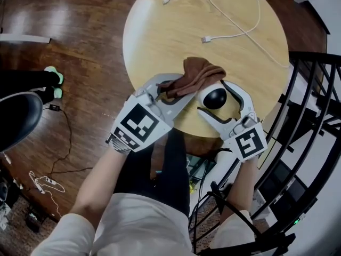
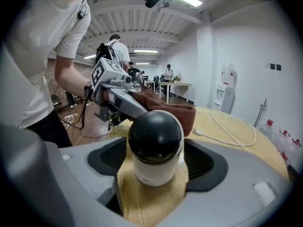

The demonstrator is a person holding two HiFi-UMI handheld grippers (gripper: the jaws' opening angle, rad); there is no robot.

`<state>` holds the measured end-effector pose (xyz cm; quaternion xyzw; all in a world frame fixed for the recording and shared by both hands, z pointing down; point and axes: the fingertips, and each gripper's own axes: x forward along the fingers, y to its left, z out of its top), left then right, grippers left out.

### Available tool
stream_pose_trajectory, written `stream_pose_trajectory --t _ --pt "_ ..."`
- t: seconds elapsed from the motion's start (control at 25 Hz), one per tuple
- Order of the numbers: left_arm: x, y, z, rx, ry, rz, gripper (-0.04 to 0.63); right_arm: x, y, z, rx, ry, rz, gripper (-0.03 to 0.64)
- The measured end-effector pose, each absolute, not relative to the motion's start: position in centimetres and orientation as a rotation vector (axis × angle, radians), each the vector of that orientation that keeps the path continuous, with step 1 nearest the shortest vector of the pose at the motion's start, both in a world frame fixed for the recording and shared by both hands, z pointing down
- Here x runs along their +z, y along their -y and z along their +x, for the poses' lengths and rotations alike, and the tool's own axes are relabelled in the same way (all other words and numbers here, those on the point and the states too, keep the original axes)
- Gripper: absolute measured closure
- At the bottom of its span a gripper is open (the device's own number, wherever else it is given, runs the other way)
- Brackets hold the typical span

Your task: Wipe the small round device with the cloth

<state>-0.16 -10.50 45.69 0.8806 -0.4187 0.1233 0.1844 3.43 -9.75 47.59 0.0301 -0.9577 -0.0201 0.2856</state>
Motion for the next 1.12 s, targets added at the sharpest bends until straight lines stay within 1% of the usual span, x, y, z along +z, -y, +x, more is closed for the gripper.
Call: stream_pose_trajectory --t 0.24,0.4,0.52,0.76,0.92,1.12 --pt "45.4 10.7 -0.6 0.336 1.207 2.488 0.523 47.5 10.5 2.2 0.063 2.670 0.121 0.265" --pt "44.8 11.1 -1.3 0.317 1.232 2.500 0.523 47.5 10.7 2.2 0.050 2.665 0.169 0.265" --pt "44.1 11.6 -1.2 0.310 1.240 2.523 0.523 47.6 11.9 2.9 0.050 2.646 0.303 0.265" --pt "43.0 12.2 1.1 0.276 1.202 2.568 0.523 47.5 14.0 3.9 0.028 2.621 0.521 0.265" --pt "43.7 12.2 3.0 0.334 1.115 2.623 0.523 47.5 14.4 4.3 0.073 2.628 0.597 0.265" --pt "46.1 11.5 3.6 0.411 1.032 2.550 0.523 47.9 14.4 4.9 0.118 2.604 0.611 0.265"
